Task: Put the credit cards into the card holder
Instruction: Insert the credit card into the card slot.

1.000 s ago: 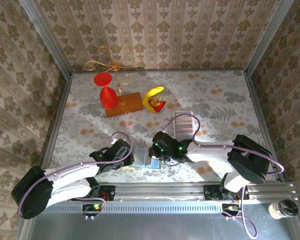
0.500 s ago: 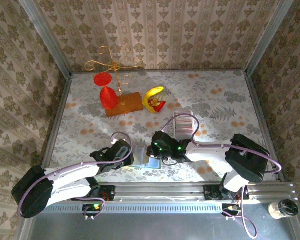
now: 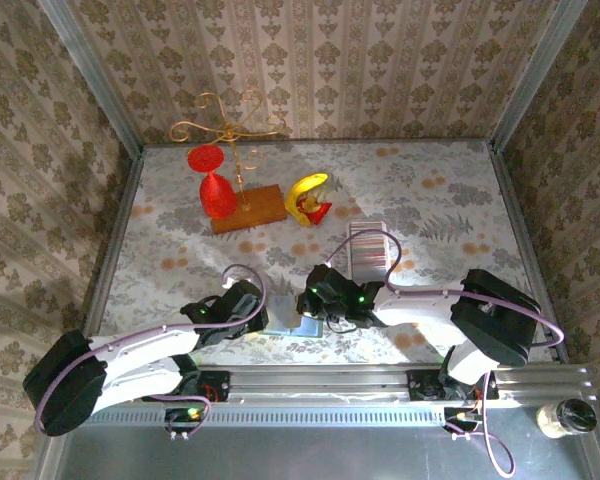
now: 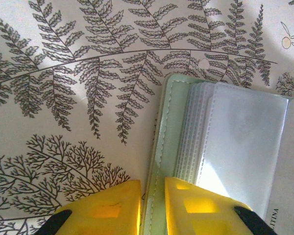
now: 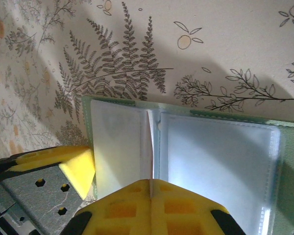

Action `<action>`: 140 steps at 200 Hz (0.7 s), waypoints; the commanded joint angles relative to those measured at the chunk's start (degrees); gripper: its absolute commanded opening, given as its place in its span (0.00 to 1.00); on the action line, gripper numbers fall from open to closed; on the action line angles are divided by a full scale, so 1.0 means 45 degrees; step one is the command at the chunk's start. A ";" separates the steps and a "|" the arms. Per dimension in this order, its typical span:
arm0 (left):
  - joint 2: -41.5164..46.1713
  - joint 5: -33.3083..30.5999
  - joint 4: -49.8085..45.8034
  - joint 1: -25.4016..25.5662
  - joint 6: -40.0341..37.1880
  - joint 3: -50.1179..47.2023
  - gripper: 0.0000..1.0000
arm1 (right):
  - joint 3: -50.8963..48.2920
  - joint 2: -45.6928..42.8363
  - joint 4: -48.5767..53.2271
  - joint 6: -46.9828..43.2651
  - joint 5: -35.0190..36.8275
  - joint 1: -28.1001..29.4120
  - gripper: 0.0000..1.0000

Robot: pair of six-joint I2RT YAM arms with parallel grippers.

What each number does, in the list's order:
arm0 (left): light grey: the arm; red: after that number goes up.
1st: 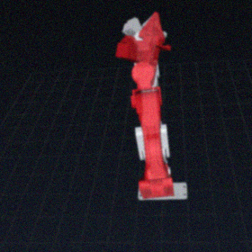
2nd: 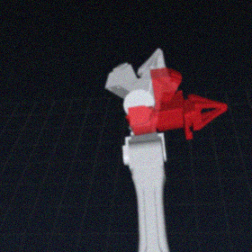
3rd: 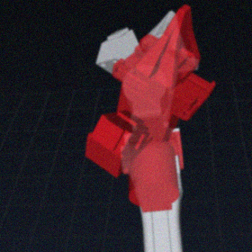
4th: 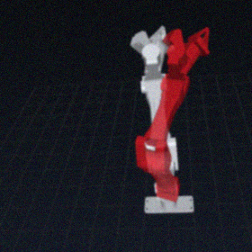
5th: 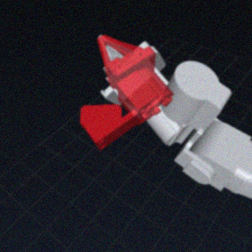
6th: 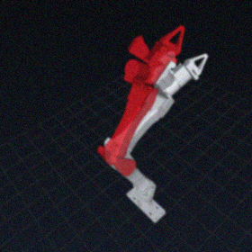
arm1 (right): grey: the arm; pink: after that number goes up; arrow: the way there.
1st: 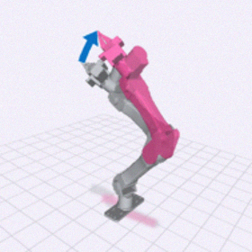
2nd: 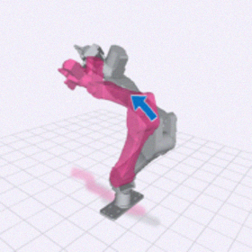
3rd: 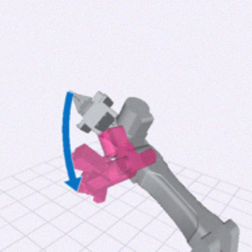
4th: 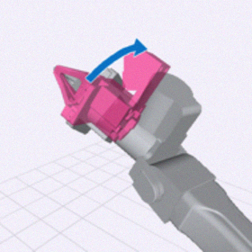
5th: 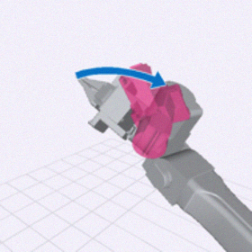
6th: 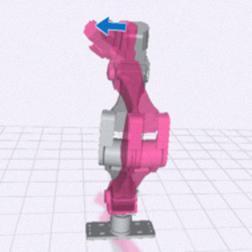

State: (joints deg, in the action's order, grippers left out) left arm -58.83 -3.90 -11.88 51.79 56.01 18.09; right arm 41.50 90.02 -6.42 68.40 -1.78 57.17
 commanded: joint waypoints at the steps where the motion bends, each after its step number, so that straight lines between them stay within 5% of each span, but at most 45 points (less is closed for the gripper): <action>1: -0.0267 0.0225 -0.0104 0.0169 0.0229 -0.0133 0.20 | -0.0217 0.0029 -0.0396 0.0285 0.0221 0.0011 0.00; 140: -0.0326 0.0203 -0.0017 0.0241 0.0322 -0.0240 0.19 | -0.0725 0.0324 -0.1040 0.0592 -0.0038 0.0148 0.00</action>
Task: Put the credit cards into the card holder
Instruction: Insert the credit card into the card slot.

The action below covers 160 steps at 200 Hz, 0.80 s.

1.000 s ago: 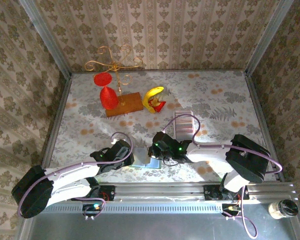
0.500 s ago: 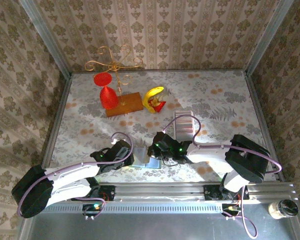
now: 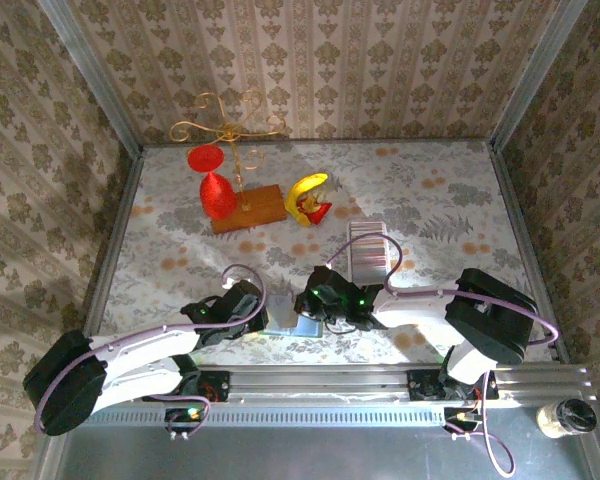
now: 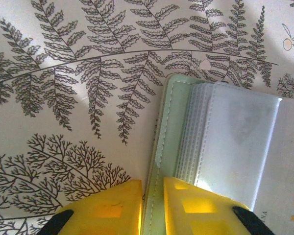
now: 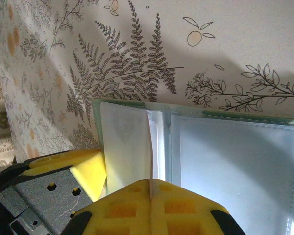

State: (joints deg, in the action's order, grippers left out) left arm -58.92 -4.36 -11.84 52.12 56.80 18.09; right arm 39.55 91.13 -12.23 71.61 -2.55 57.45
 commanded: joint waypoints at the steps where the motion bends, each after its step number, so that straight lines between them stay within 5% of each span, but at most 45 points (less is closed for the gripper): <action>1: -0.0306 0.0305 -0.0036 0.0162 0.0150 -0.0255 0.19 | -0.0293 0.0088 0.0254 -0.0128 0.0114 0.0085 0.00; 117: -0.0367 0.0324 0.0023 0.0234 0.0172 -0.0250 0.18 | -0.0469 0.0819 -0.1046 -0.0739 -0.0745 0.0085 0.01; 160: -0.0346 0.0325 -0.0023 0.0260 0.0172 -0.0227 0.18 | -0.0203 0.1076 -0.0828 -0.0867 -0.0470 0.0085 0.12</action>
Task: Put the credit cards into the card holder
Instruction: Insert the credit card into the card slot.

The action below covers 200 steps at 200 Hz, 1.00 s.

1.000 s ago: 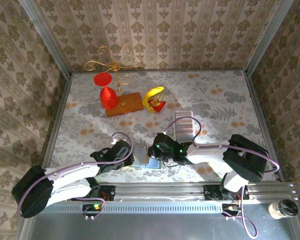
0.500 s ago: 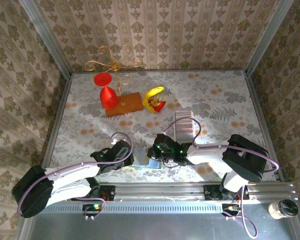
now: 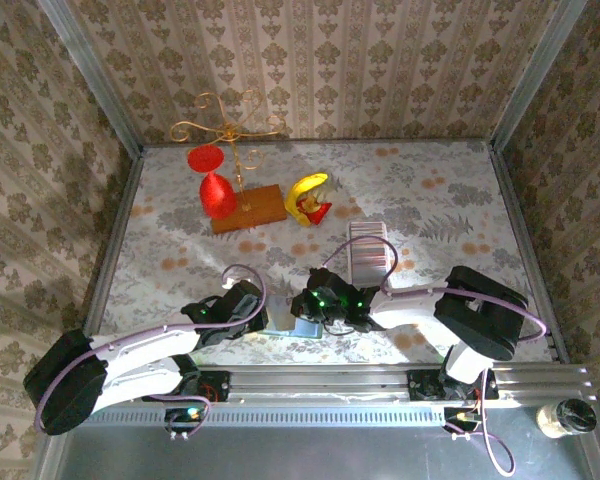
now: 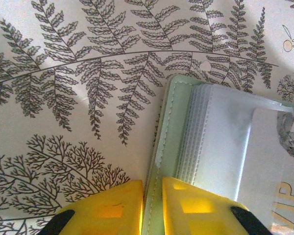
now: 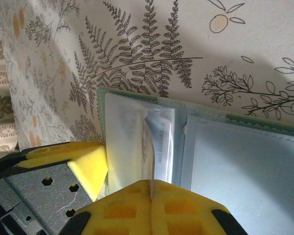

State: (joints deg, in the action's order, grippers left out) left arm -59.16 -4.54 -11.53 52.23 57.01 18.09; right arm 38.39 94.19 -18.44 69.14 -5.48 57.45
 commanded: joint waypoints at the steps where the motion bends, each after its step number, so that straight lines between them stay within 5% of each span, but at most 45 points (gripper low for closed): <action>1: -0.0292 0.0364 -0.0093 0.0233 0.0133 -0.0228 0.18 | 0.0068 0.0396 0.0586 -0.0332 0.0191 0.0085 0.13; 26: -0.0274 0.0354 -0.0107 0.0240 0.0164 -0.0245 0.18 | 0.0274 0.0131 0.1513 -0.0684 0.0266 0.0085 0.38; 36: -0.0253 0.0324 -0.0113 0.0243 0.0162 -0.0233 0.18 | 0.0325 -0.0108 0.2007 -0.0815 0.0450 0.0085 0.41; 71: -0.0253 0.0324 -0.0095 0.0268 0.0143 -0.0230 0.18 | 0.0698 -0.0589 0.3685 -0.1322 0.0854 0.0104 0.39; 111: -0.0367 0.0361 0.0038 0.0276 0.0143 -0.0211 0.17 | 0.1016 -0.0053 0.3584 -0.1296 0.0465 0.0231 0.22; 200: -0.0314 0.0414 0.0133 0.0448 0.0317 -0.0257 0.16 | 0.2450 0.0921 0.3159 -0.1166 0.0220 0.0719 0.18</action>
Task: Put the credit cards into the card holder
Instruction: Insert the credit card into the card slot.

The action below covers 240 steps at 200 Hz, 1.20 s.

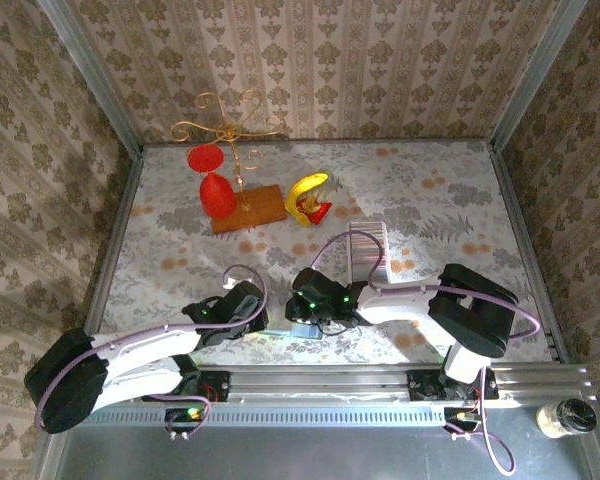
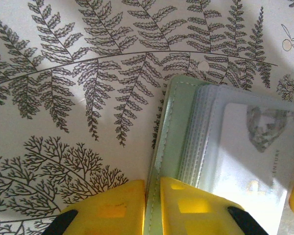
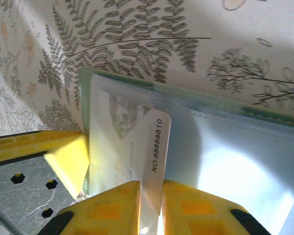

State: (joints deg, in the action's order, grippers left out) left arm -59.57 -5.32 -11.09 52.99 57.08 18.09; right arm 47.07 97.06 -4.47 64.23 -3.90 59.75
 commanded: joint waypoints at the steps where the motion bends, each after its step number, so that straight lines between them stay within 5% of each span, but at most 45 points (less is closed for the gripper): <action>1: -0.0220 0.0583 0.0030 0.0286 0.0303 -0.0254 0.16 | 0.0529 0.0286 0.0065 -0.0063 -0.0129 0.0214 0.18; 48: 0.0107 0.0403 -0.0172 0.0308 0.0326 -0.0267 0.17 | 0.0369 -0.0494 0.1611 -0.0535 0.0580 0.0239 0.29; 96: 0.0386 0.0344 -0.0176 0.0371 0.0389 -0.0363 0.18 | 0.0297 -0.0123 0.1331 -0.0370 0.0555 0.0413 0.00; 190: 0.1028 0.0139 -0.0625 0.0428 0.0658 -0.0515 0.20 | 0.0694 0.0739 -0.0560 -0.0043 0.0094 0.0668 0.00; 240: 0.2695 -0.0595 -0.1961 0.0430 0.0870 -0.0580 0.39 | 0.0133 -0.1460 0.2047 -0.0741 0.1758 0.0668 0.00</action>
State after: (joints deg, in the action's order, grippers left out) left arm -51.18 -6.17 -15.94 54.41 60.12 16.49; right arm 48.77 96.47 -1.85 62.87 -1.21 62.43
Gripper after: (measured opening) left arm 0.353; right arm 0.044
